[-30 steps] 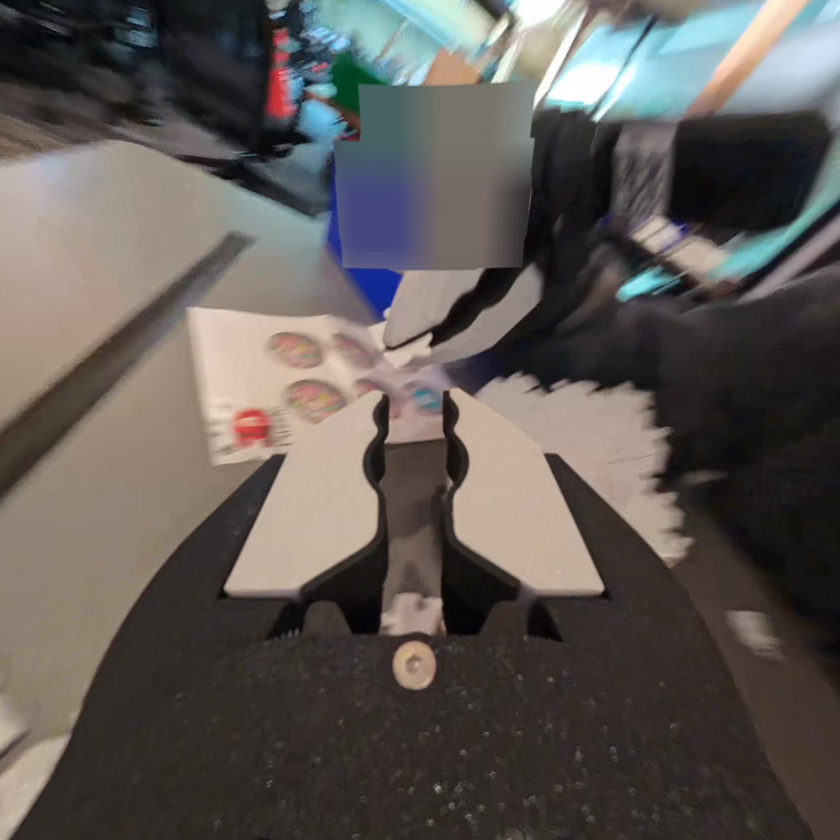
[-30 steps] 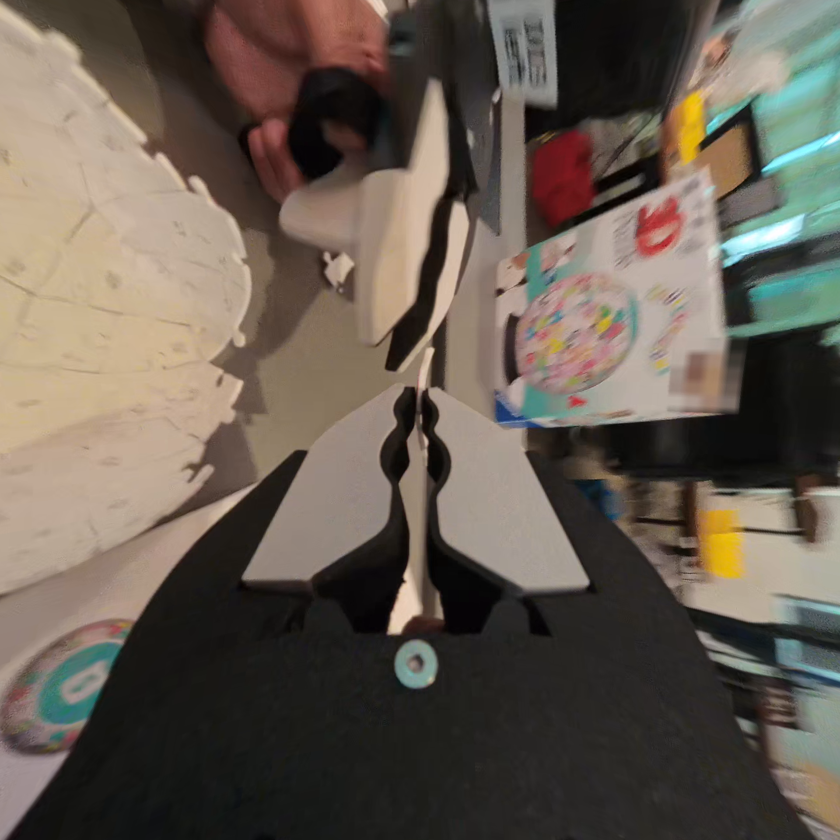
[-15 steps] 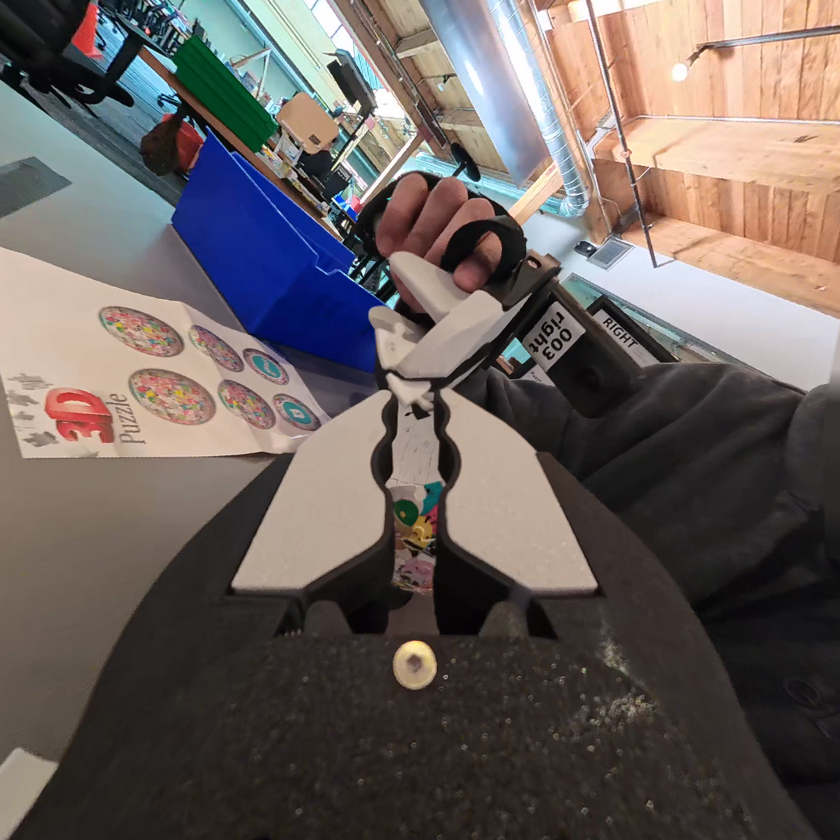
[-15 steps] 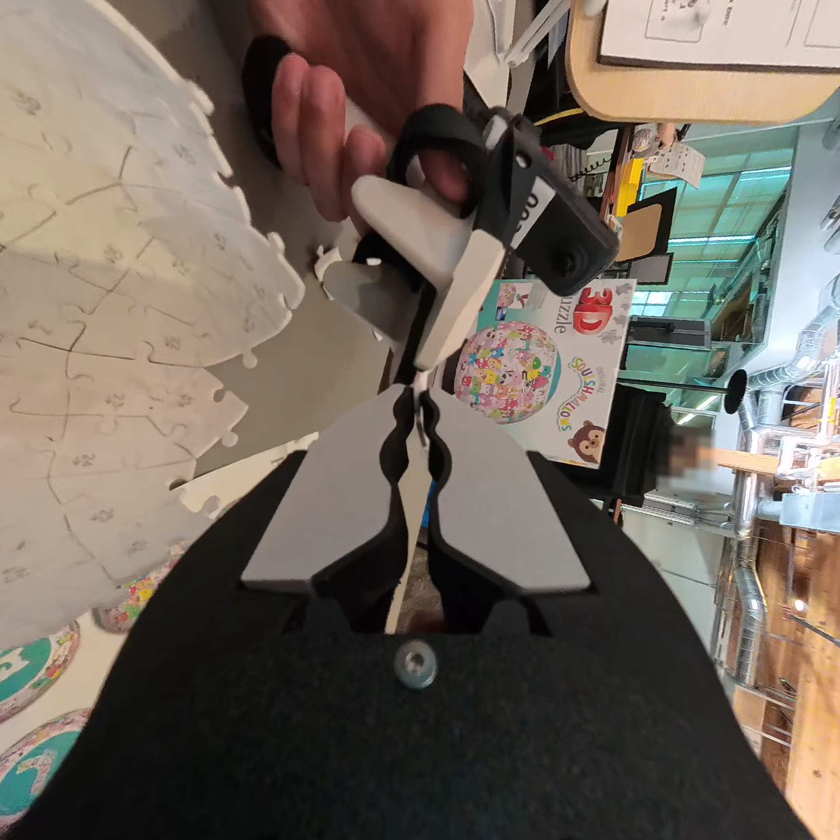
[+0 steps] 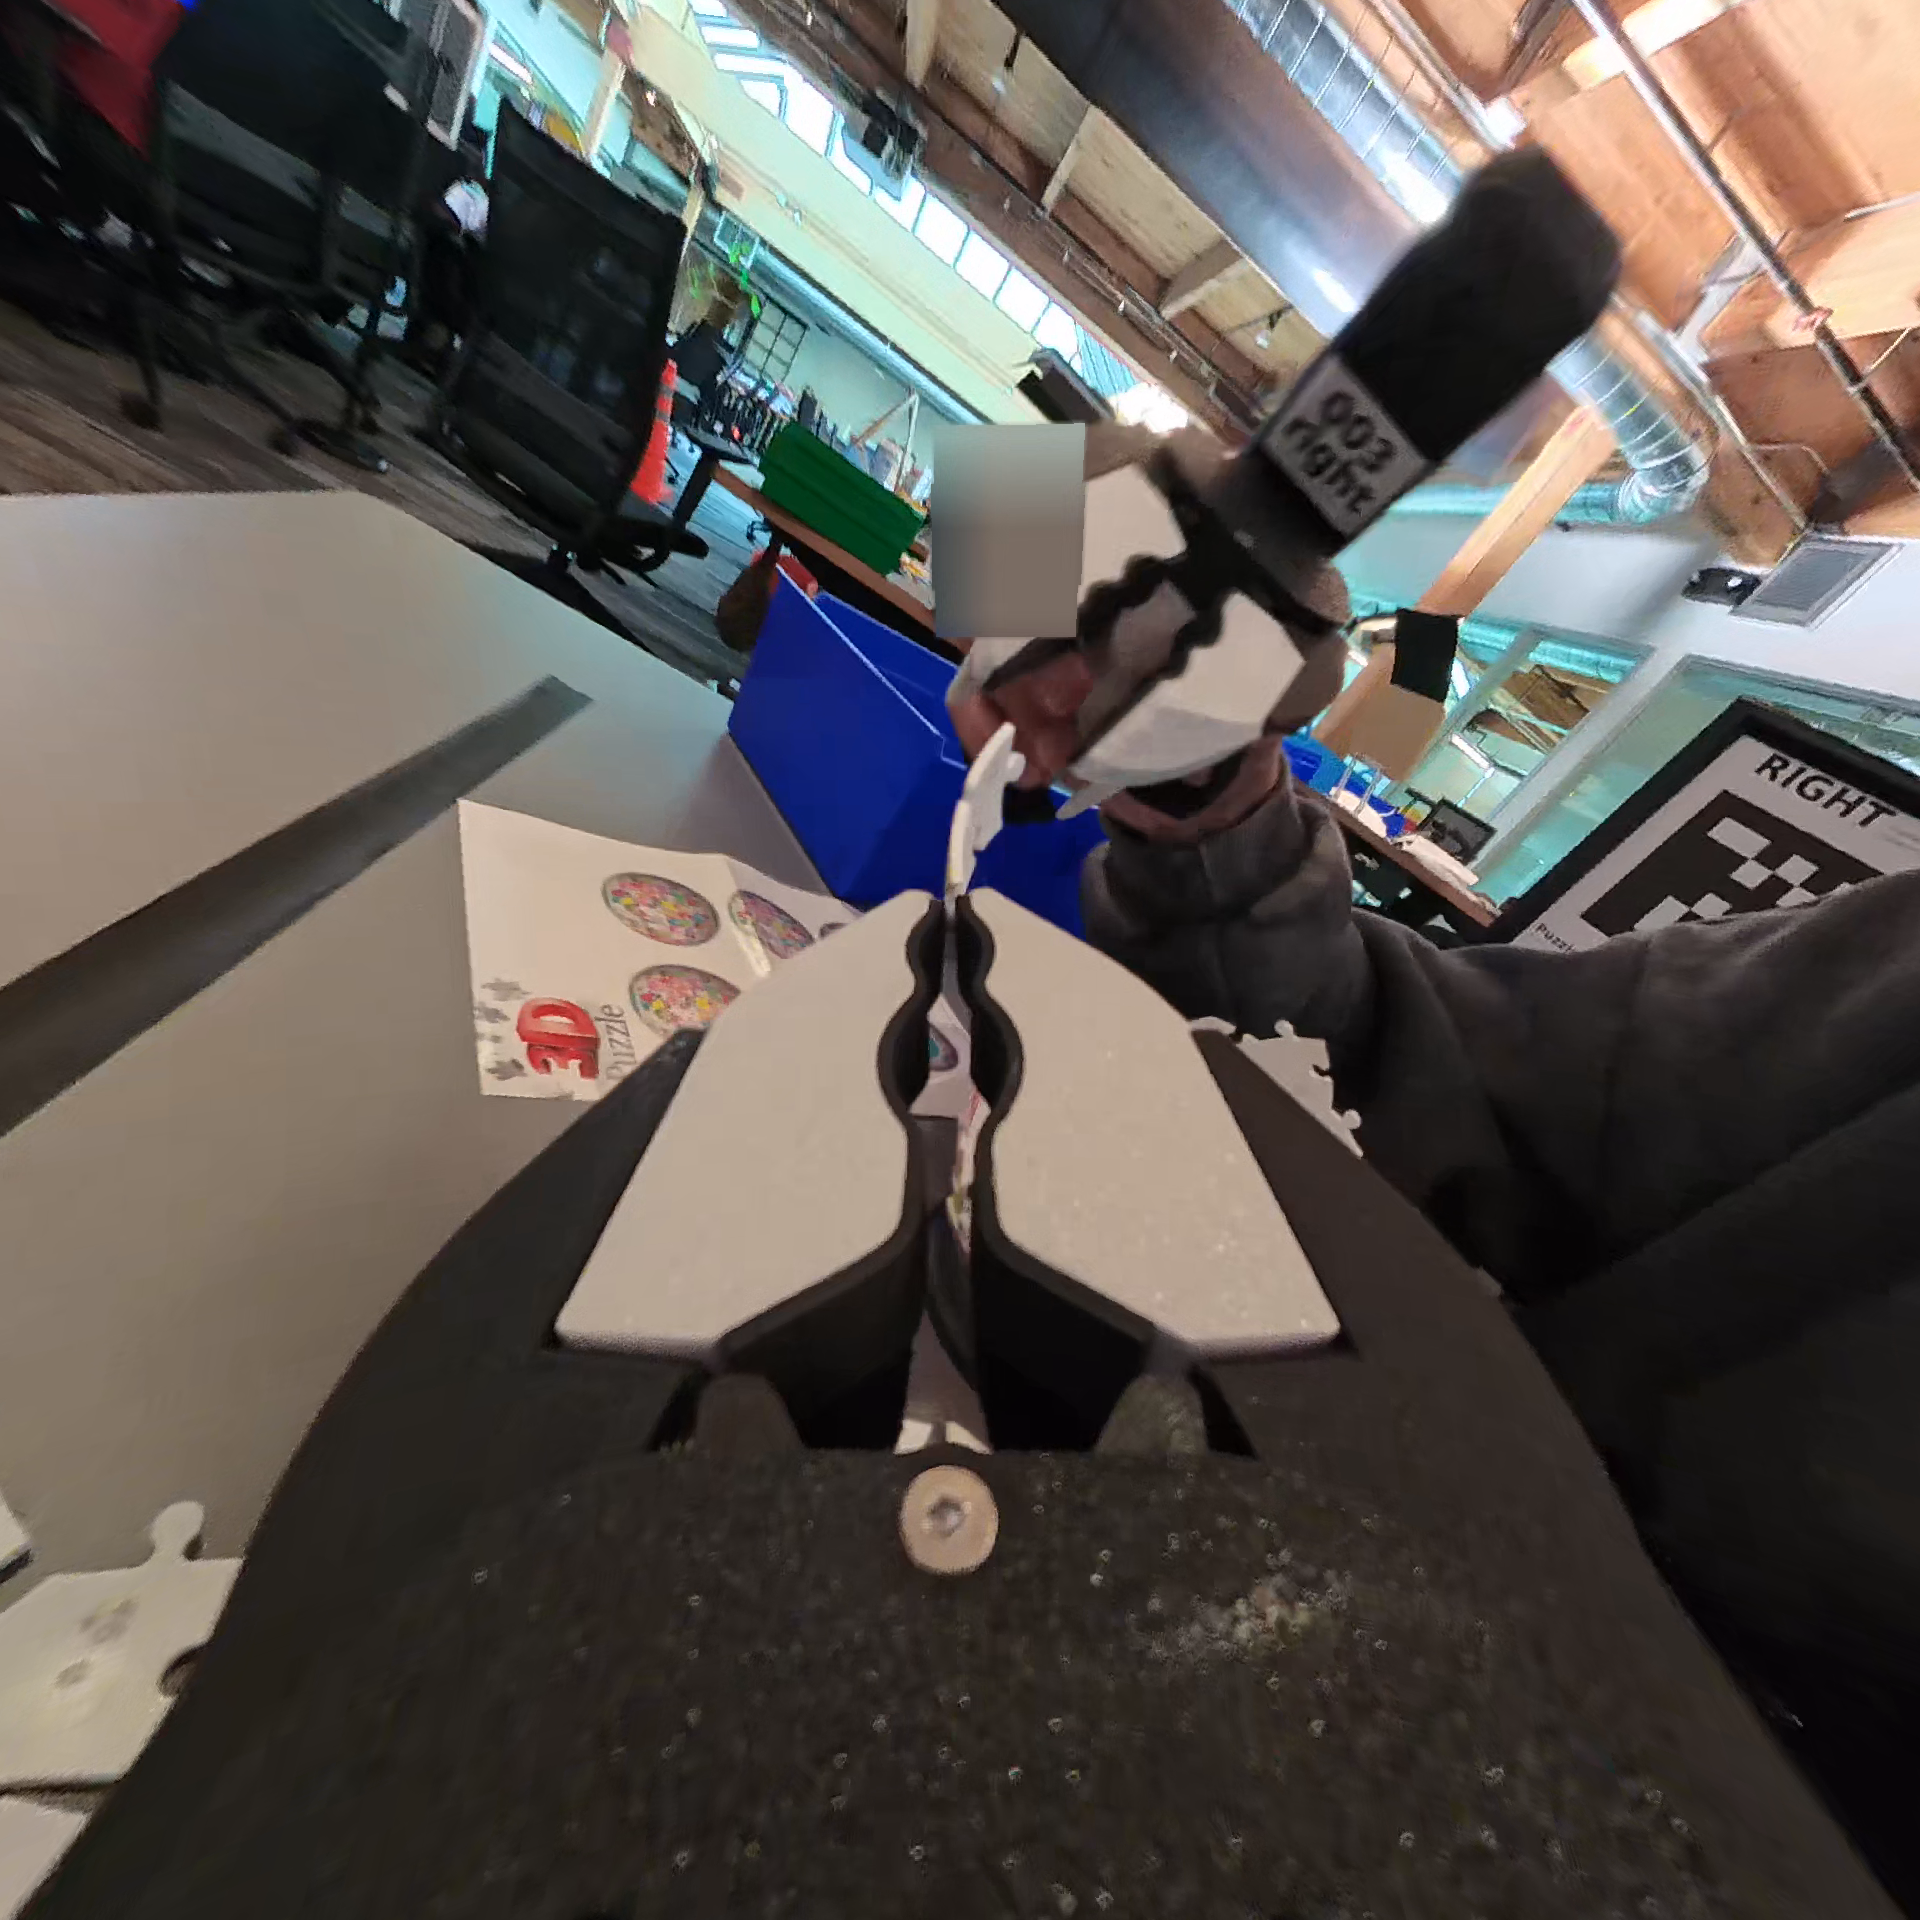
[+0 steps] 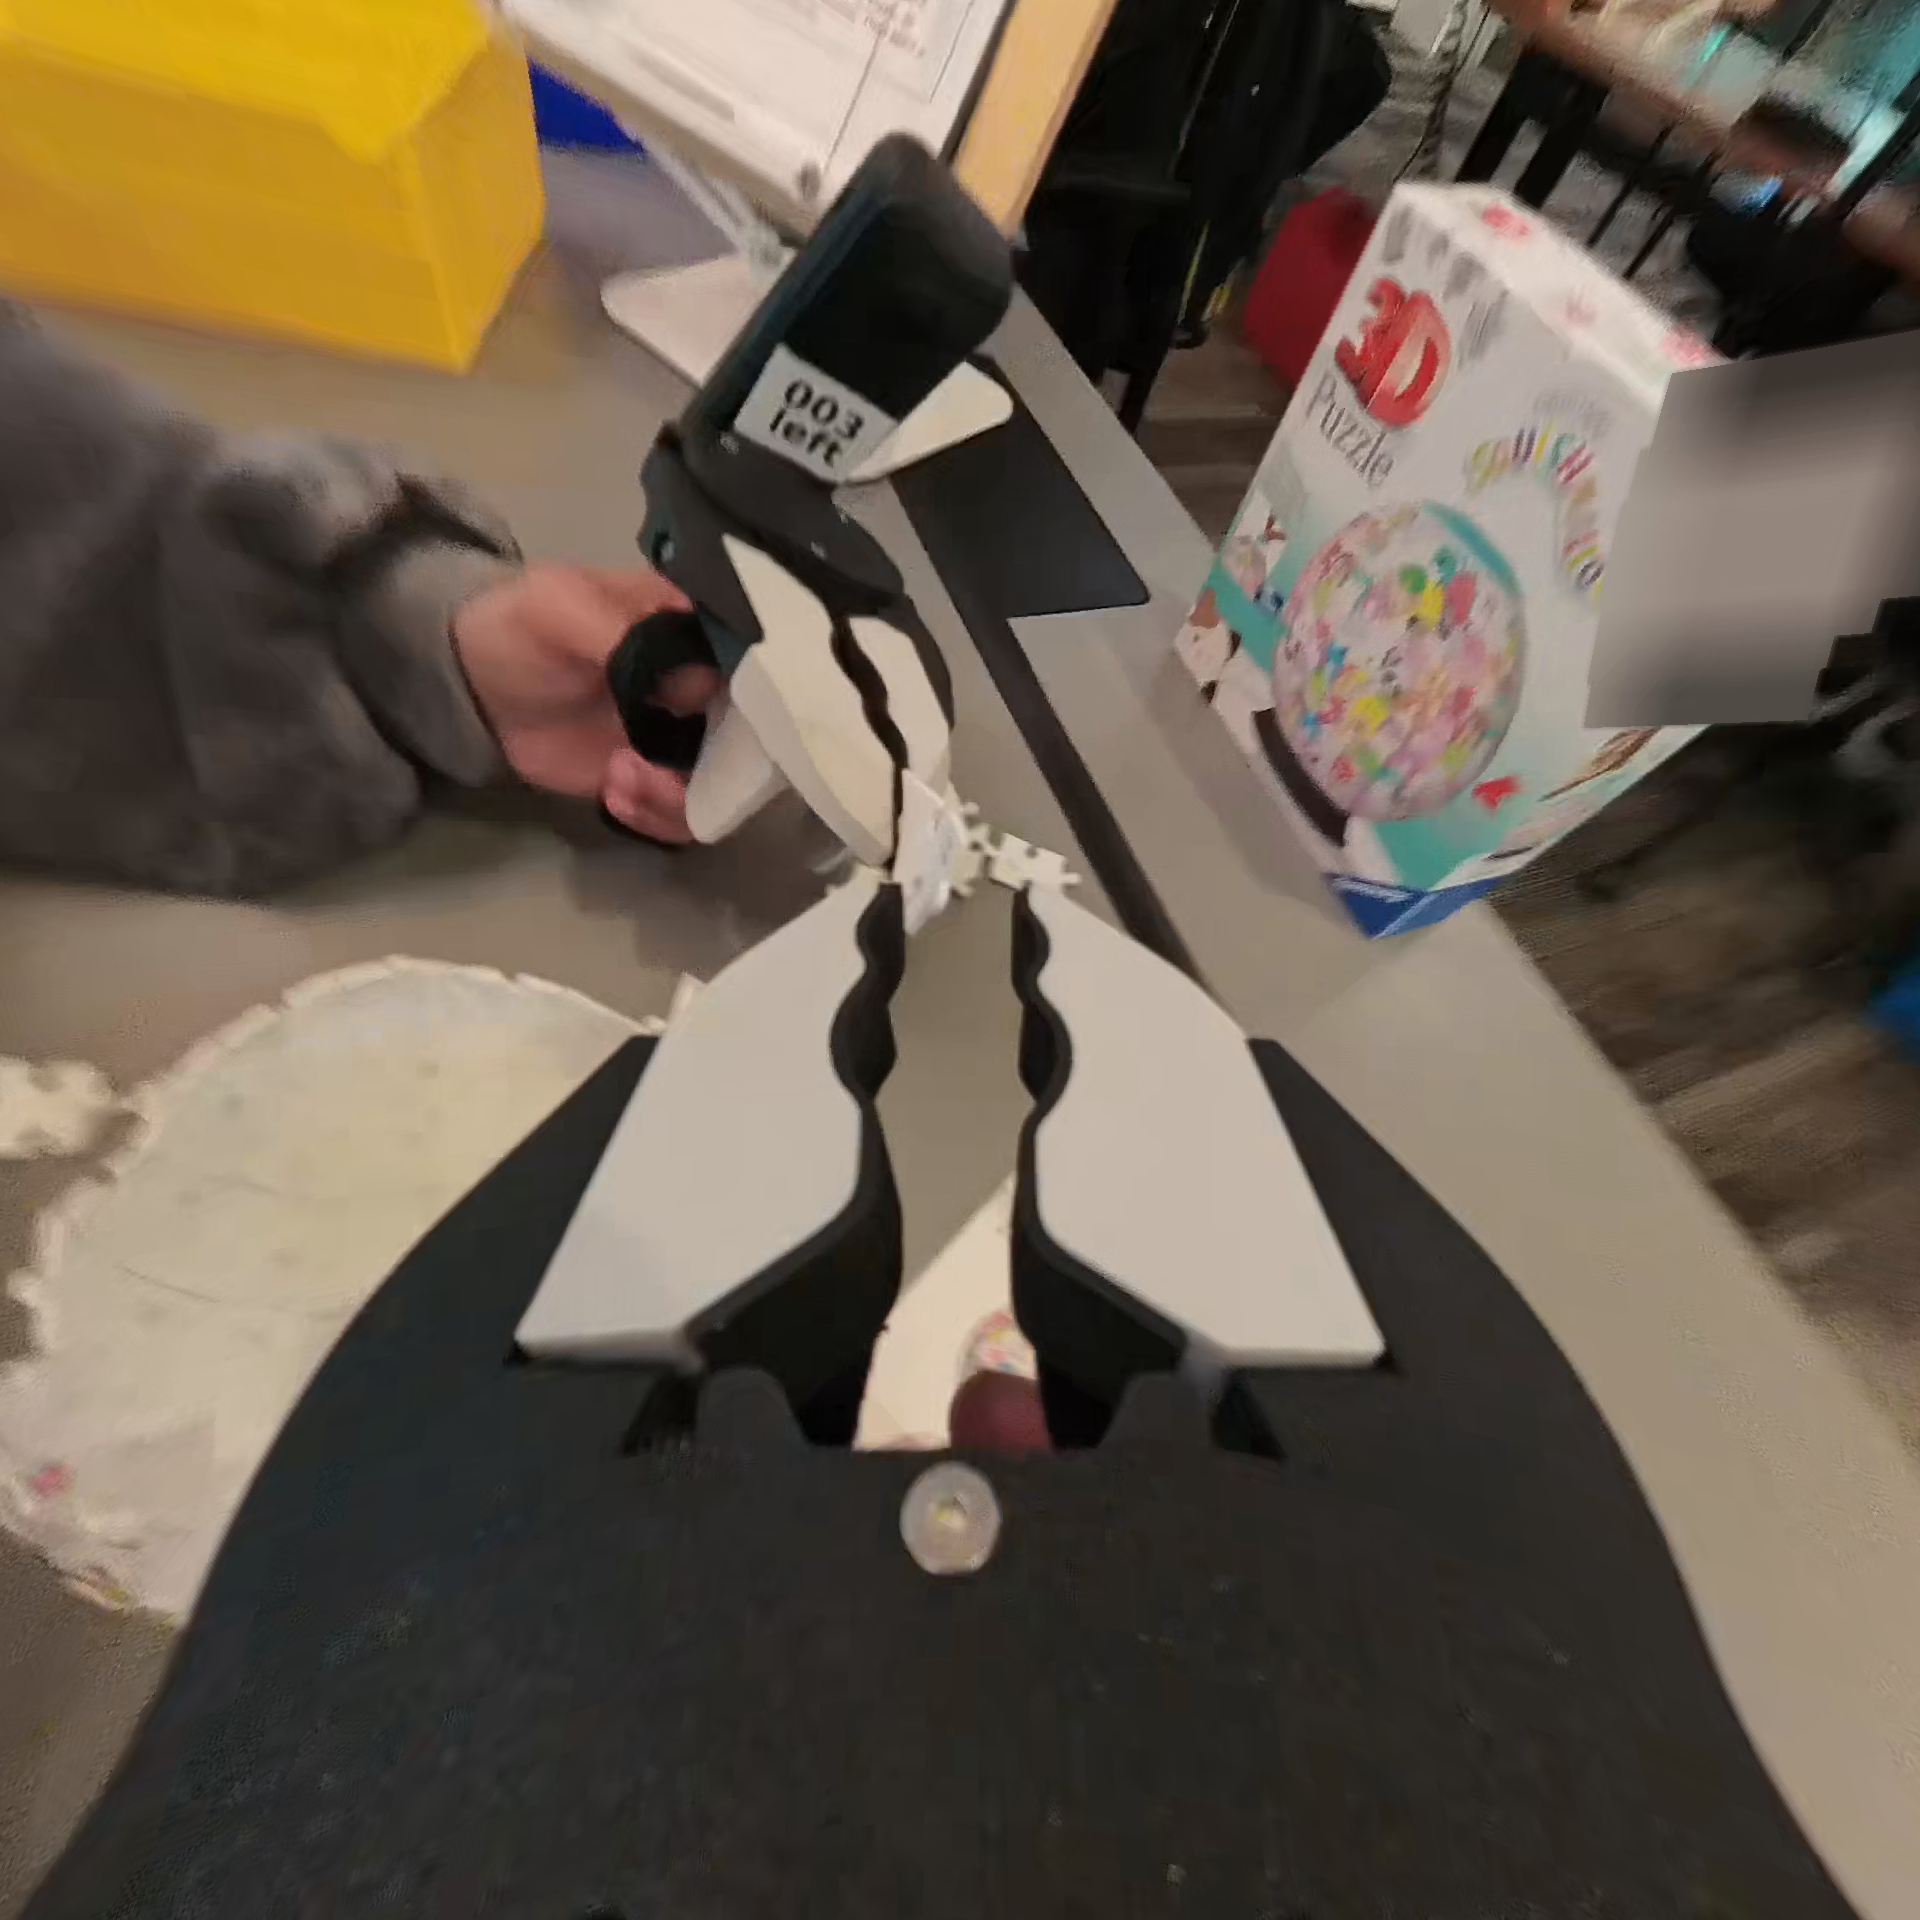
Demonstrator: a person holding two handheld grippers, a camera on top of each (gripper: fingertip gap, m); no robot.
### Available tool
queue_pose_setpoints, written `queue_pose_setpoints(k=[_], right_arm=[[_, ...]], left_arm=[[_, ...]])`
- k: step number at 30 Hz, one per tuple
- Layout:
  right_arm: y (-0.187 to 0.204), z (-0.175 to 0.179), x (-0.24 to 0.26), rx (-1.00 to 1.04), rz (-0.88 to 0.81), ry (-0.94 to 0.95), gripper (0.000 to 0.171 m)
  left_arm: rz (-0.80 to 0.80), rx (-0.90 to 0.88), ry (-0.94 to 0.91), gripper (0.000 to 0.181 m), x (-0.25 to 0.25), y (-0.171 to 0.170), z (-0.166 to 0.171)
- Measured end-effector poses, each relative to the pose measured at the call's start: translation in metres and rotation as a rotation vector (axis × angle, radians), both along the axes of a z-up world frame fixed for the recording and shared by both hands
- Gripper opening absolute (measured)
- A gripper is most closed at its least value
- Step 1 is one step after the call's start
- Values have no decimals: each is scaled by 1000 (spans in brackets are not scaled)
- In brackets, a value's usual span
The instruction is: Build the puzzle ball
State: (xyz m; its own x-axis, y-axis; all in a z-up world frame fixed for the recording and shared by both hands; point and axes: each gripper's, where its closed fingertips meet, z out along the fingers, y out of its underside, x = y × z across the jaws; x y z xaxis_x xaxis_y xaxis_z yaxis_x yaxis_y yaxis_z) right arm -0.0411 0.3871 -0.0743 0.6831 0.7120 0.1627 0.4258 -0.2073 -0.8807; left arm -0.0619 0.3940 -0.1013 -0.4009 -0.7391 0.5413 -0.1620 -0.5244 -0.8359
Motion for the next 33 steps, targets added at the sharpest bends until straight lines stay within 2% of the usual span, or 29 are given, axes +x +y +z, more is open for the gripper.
queue_pose_setpoints(k=[4, 6, 8, 16, 19, 21, 24, 26, 29, 31, 33], right_arm=[[3, -2, -6, -178, 41, 286, 15], [0, -3, -10, -217, 89, 353, 18], [4, -4, -9, -197, 77, 351, 10], [7, -12, -8, -155, 32, 185, 2], [2, -14, -6, -142, 47, -56, 2], [-2, -12, 0, -113, 59, -290, 2], [-12, -9, 4, -128, 117, -546, 2], [-19, -10, -1, -192, 171, -551, 2], [-13, -14, -3, -235, 200, -529, 2], [-11, -13, -7, -232, 231, -503, 2], [-9, -10, -12, -206, 247, -479, 2]], left_arm=[[30, 15, -15, 2, 0, 2, 2], [32, 17, -23, 1, 0, 1, 2], [33, 20, -23, 1, 1, 1, 2], [25, 36, -13, 2, 4, -4, -1], [3, 87, 11, 2, 4, -9, -6], [-8, 142, 47, 0, 5, -12, -14], [9, 191, 34, 11, 4, -14, -10], [17, 204, 19, 18, 5, -17, -6], [4, 212, 17, 19, 7, -25, -4], [22, 245, 40, 3, 11, -26, -8], [26, 245, 40, 2, 13, -26, -7]])
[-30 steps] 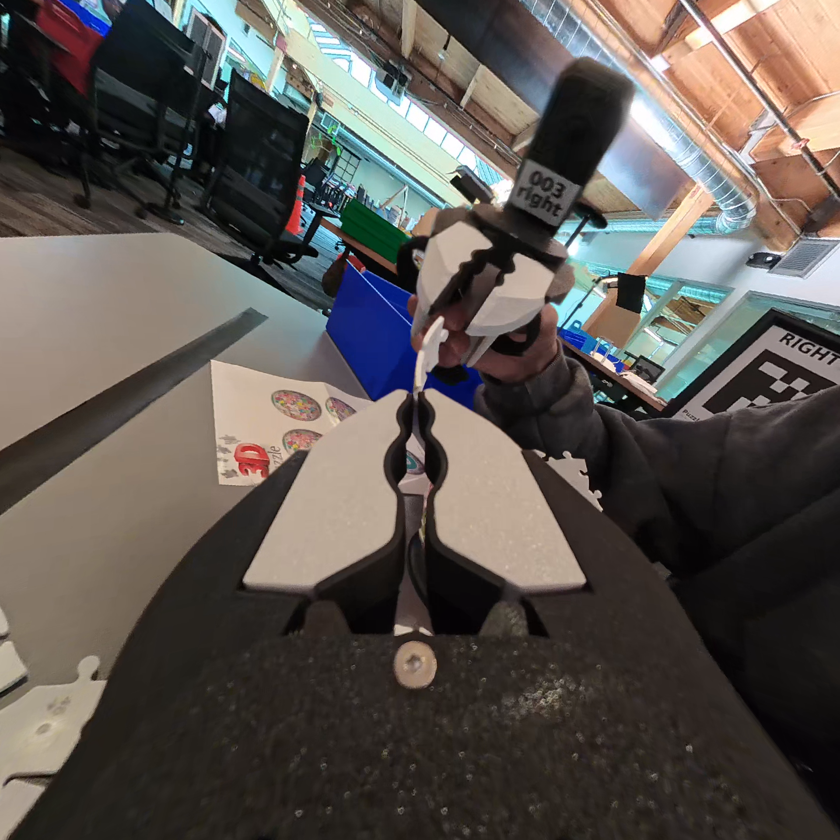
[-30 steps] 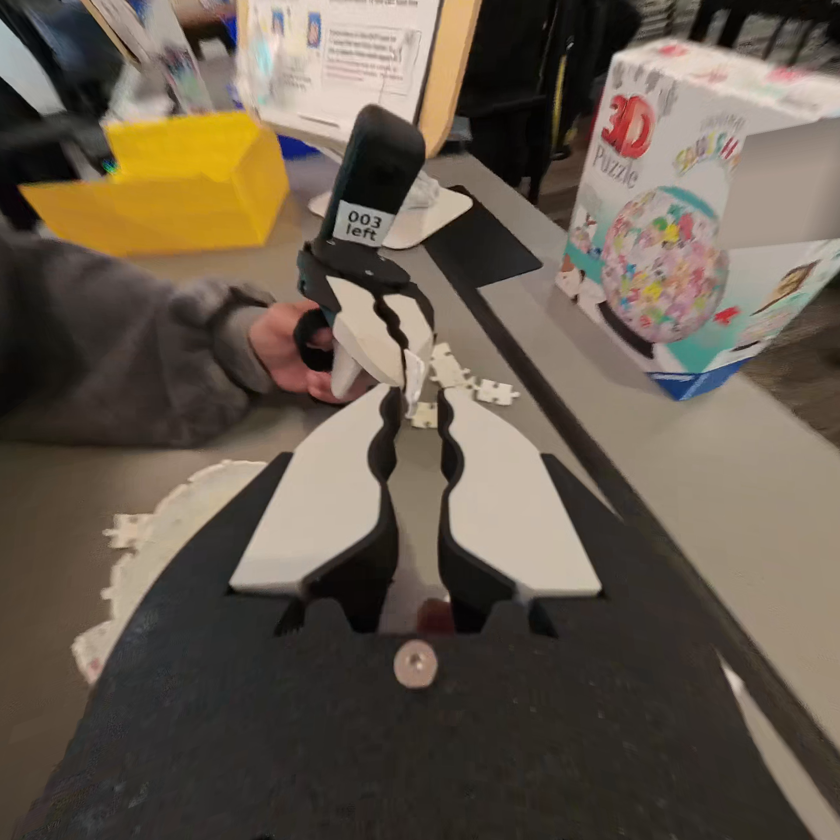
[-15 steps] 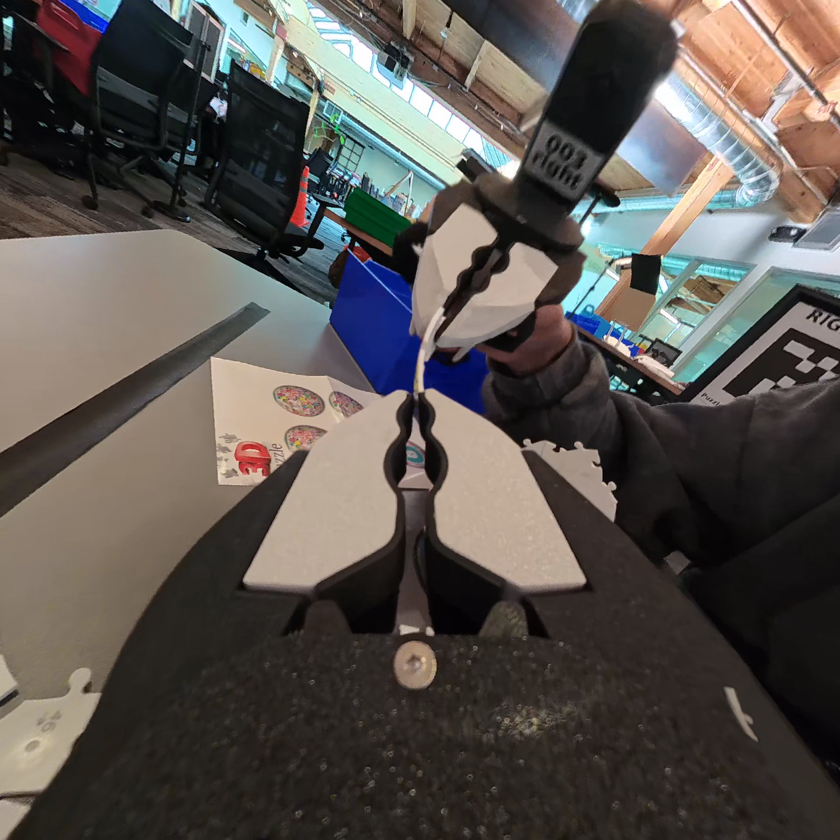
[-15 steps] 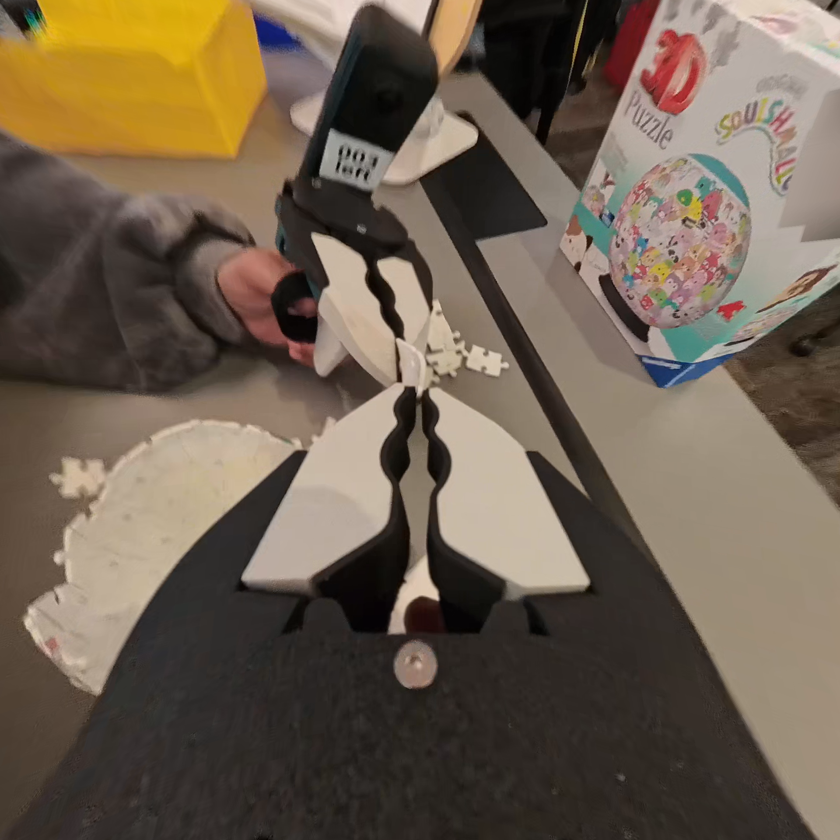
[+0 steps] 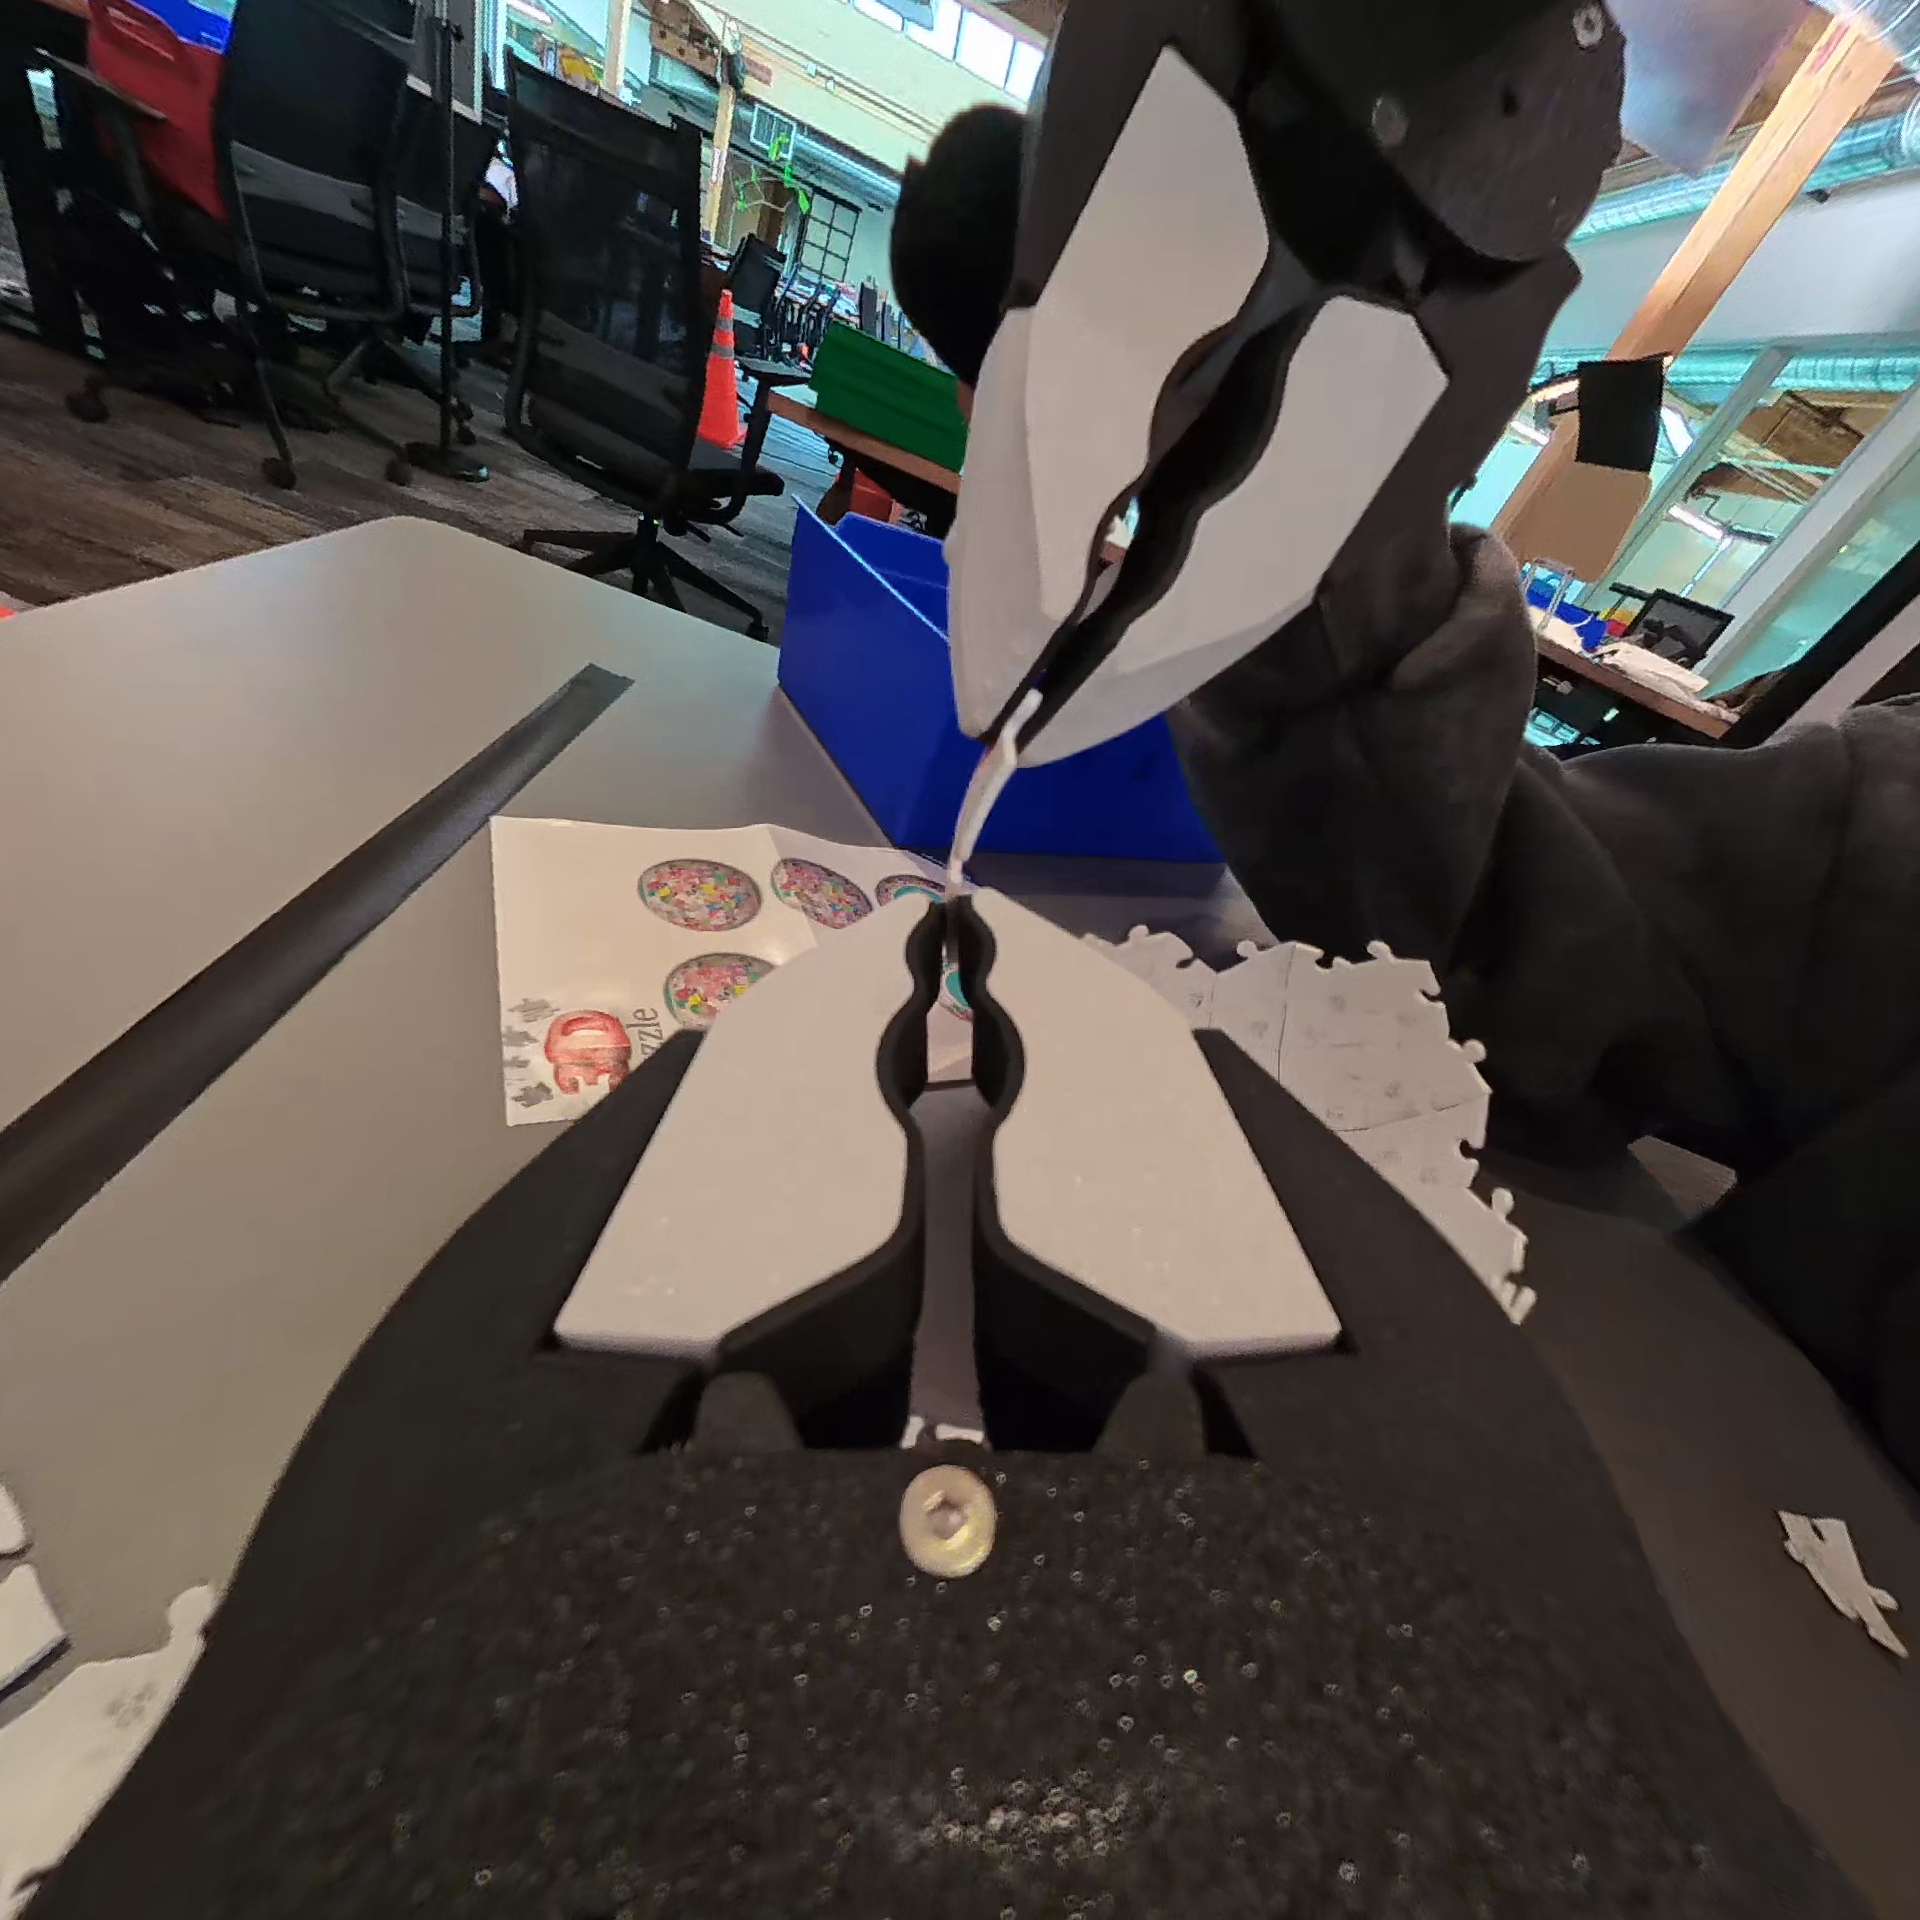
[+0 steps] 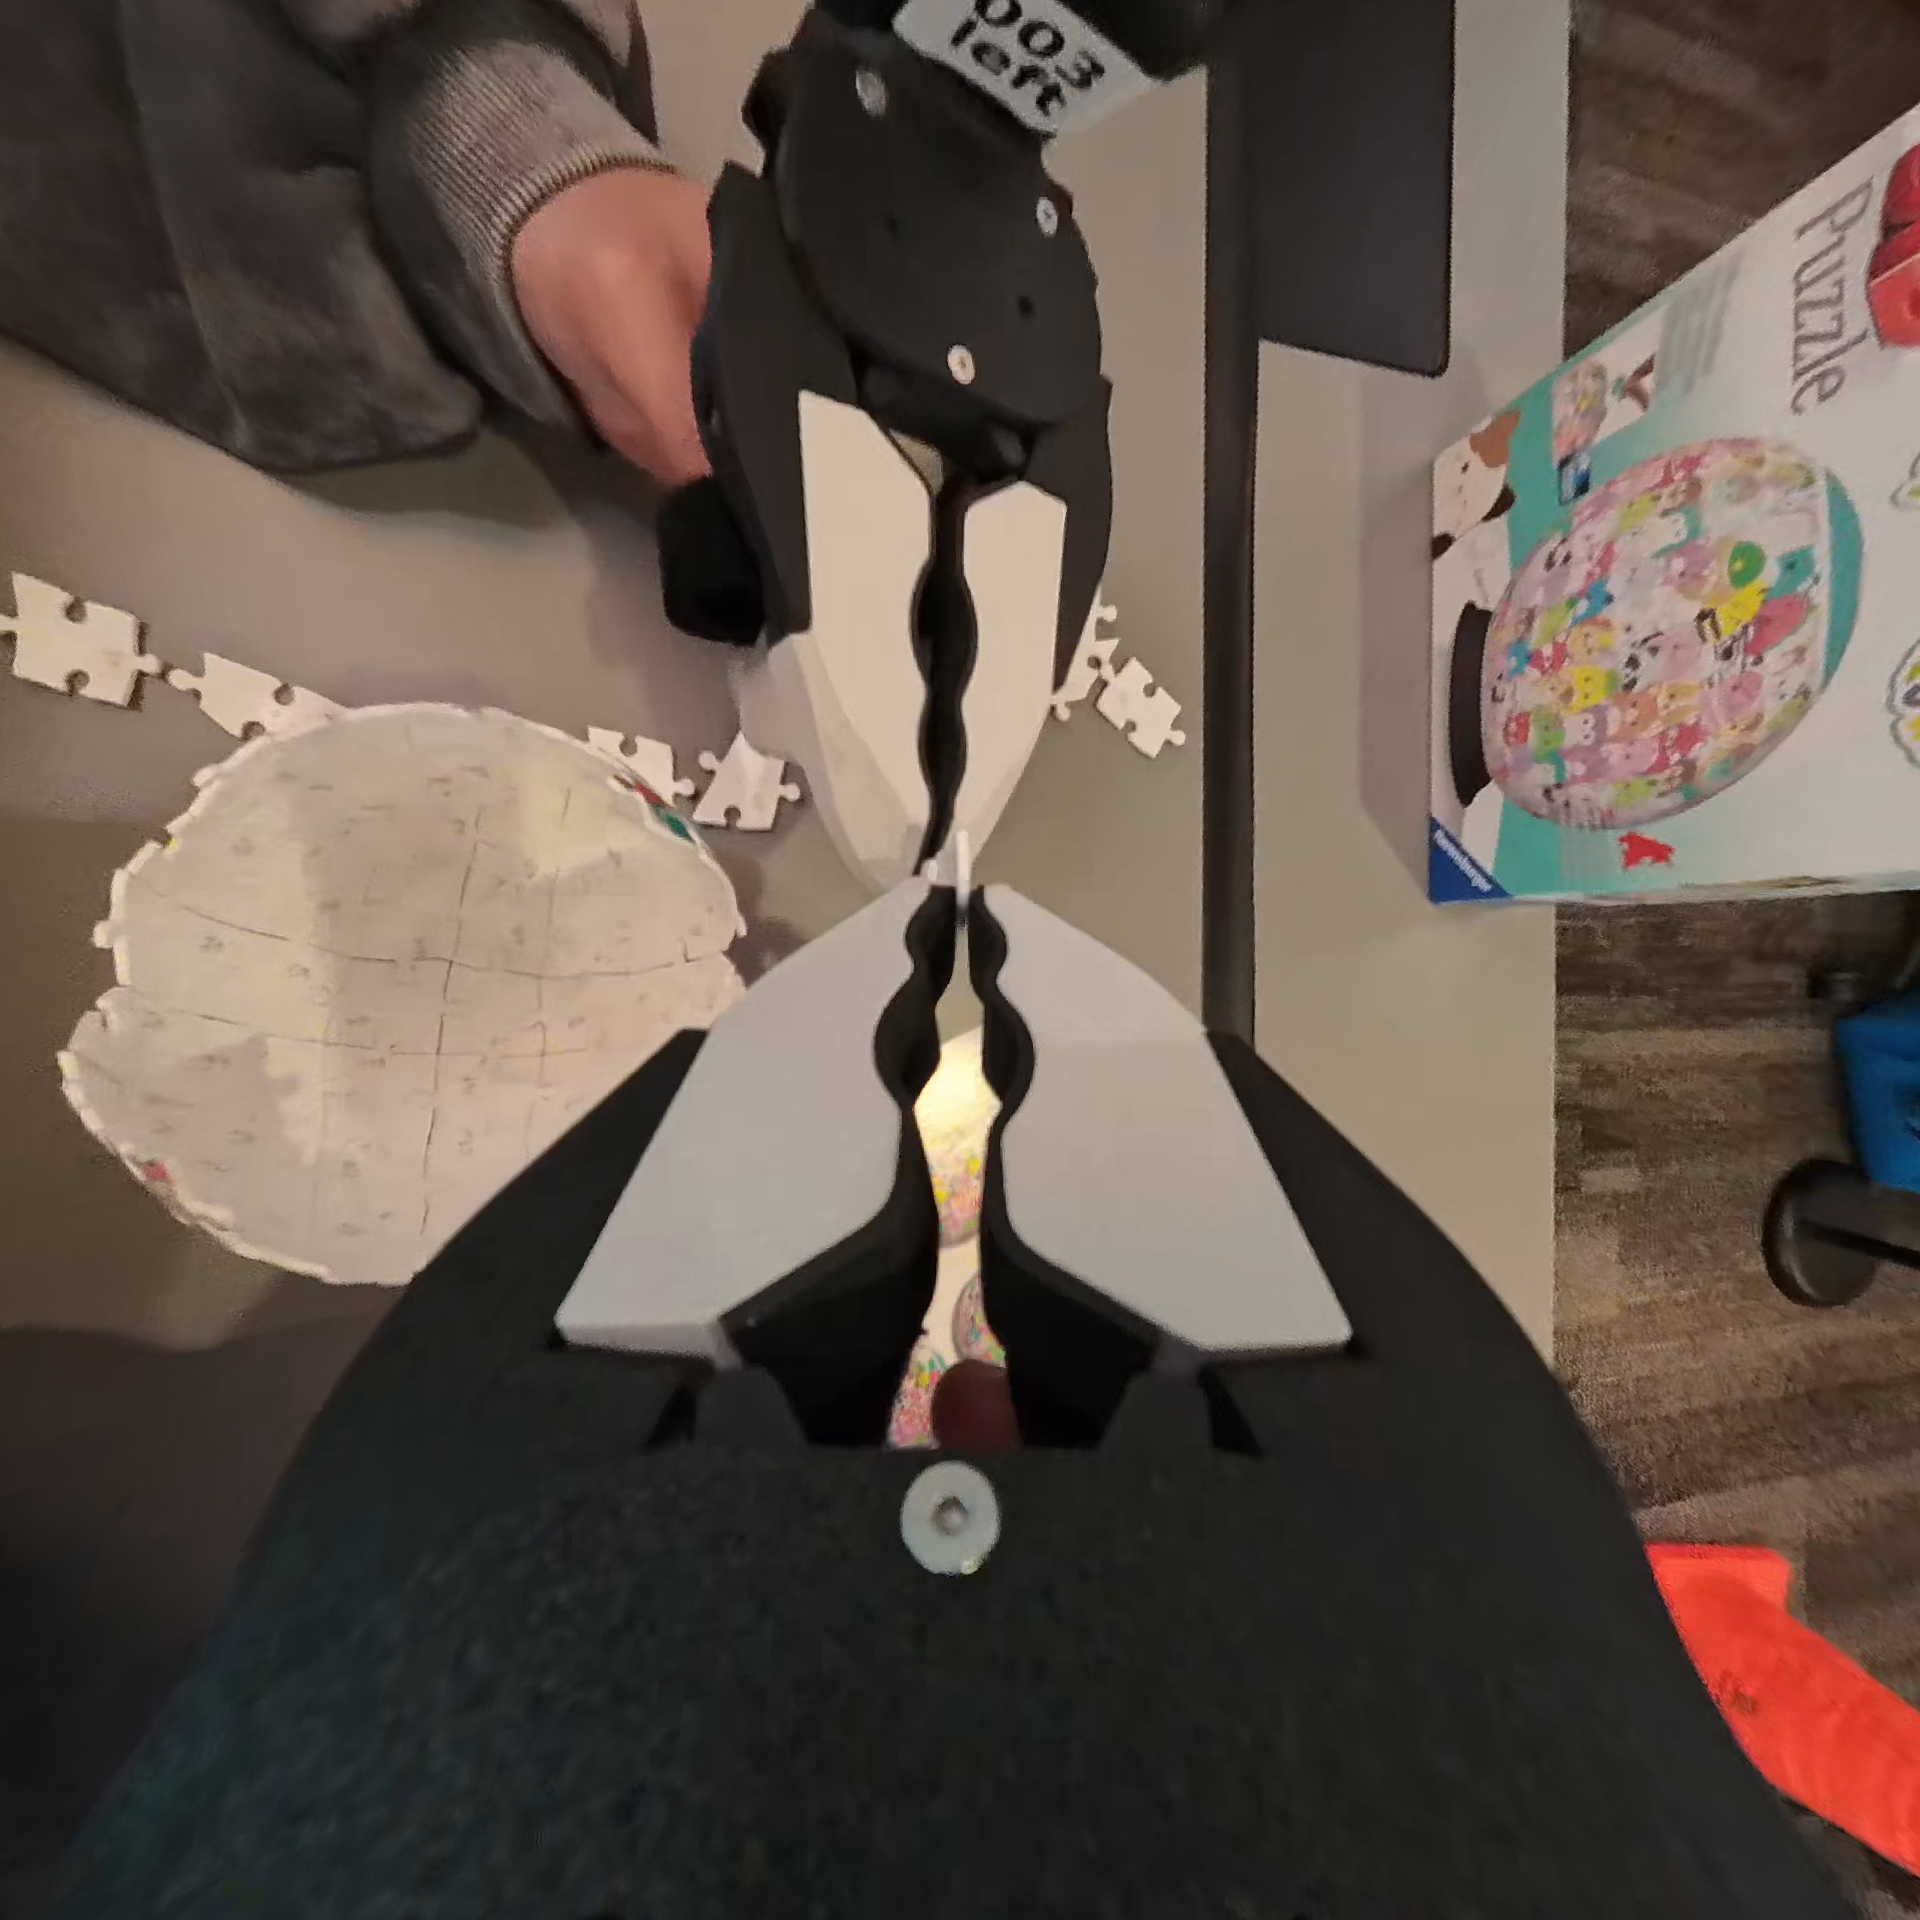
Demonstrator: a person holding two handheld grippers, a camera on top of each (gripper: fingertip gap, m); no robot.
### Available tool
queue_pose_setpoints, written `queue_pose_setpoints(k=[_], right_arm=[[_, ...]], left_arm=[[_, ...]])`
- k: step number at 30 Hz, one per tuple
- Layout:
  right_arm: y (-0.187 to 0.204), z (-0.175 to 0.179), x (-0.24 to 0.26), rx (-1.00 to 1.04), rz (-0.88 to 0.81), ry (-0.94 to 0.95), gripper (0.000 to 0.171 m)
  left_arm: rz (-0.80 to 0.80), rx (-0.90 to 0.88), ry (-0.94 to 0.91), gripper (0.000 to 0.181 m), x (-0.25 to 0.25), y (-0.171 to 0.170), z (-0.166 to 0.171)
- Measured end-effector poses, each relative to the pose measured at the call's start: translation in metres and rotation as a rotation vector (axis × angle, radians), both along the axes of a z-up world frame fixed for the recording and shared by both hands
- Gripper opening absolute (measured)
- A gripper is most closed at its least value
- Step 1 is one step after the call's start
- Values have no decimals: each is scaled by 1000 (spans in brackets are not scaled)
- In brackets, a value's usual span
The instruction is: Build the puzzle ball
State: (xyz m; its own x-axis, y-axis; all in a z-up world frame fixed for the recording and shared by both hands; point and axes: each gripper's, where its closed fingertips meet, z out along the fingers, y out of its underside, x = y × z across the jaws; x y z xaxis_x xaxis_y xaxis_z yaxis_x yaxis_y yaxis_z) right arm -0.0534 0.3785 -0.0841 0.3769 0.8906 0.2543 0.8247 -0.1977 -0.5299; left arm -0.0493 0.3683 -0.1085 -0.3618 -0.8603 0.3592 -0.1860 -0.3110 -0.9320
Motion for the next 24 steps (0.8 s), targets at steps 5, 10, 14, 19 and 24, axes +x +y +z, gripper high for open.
queue_pose_setpoints(k=[5, 10, 14, 19, 24], right_arm=[[0, 1, 1, 12, 5, 23, 2], [-8, -6, -6, -26, 35, 31, 2], [-16, -15, -4, -77, 47, 52, 2], [-34, -38, 1, -177, 69, 43, 2], [-42, -46, -12, -188, 117, -8, 2]], left_arm=[[-17, -12, -7, 2, 1, -3, 1], [-32, 59, 19, 2, 2, -13, -7], [-119, 47, 32, 10, -12, -19, -11], [-67, -96, 68, 8, -21, 12, -13], [-81, -10, 319, 0, -10, 7, -58]])
